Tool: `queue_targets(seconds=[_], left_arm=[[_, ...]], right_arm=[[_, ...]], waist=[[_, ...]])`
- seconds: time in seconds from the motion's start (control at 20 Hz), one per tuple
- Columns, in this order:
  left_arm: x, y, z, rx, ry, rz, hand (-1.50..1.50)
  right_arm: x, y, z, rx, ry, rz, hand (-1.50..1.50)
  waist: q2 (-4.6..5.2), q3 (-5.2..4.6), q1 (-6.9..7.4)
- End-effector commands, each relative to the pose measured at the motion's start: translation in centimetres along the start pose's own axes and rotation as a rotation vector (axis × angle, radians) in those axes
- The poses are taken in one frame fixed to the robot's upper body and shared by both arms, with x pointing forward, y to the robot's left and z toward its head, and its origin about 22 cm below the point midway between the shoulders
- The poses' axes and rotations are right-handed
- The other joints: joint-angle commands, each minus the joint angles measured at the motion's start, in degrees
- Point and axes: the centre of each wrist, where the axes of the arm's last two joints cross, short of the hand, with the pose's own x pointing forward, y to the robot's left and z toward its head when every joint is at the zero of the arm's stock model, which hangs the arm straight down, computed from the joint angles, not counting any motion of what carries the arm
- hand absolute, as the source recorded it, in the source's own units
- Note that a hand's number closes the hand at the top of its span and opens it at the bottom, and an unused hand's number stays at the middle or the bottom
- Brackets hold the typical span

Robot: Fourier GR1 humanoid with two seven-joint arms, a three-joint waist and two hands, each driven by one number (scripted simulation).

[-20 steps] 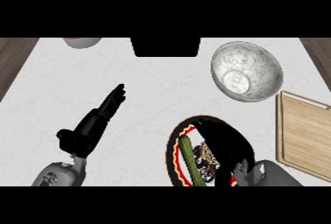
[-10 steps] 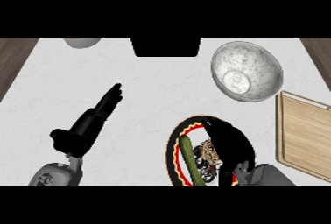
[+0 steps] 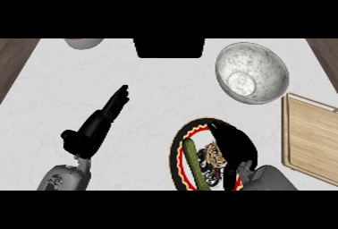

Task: Pick the cupcake from the plate and place it in the bowl

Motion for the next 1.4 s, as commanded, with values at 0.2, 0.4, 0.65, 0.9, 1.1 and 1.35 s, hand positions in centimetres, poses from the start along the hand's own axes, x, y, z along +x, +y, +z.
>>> queue_targets(seconds=[0.2, 0.4, 0.65, 0.9, 1.1, 1.35], left_arm=[[1.6, -0.1, -0.7, 0.003, 0.007, -0.02, 0.0], [1.2, 1.0, -0.3, -0.005, 0.013, -0.004, 0.0], [0.1, 0.2, 0.6, 0.007, -0.005, -0.013, 0.0], [0.5, 0.0, 0.8, -0.031, -0.009, -0.006, 0.0], [1.0, -1.0, 0.3, -0.073, -0.01, 0.002, 0.0], [1.8, -2.2, -1.0, -0.094, -0.03, -0.002, 0.0]], right_arm=[[-1.5, 0.8, -2.4, -0.023, -0.069, -0.07, 1.5], [-1.4, 2.5, -2.0, -0.107, -0.135, -0.002, 1.5], [-3.8, -0.2, -3.8, -0.157, -0.128, -0.012, 1.5], [2.2, -1.3, -5.6, -0.189, -0.059, -0.054, 1.5], [4.3, -6.7, -7.4, -0.267, 0.226, -0.231, 1.5], [7.4, -11.6, -7.8, -0.451, 0.491, -0.209, 1.5]], waist=[[0.02, 0.02, 0.08], [0.0, 0.01, -0.02], [0.03, 0.0, 0.11], [0.11, 0.01, 0.58], [1.09, 0.03, 4.04], [1.07, -0.05, 4.51]])
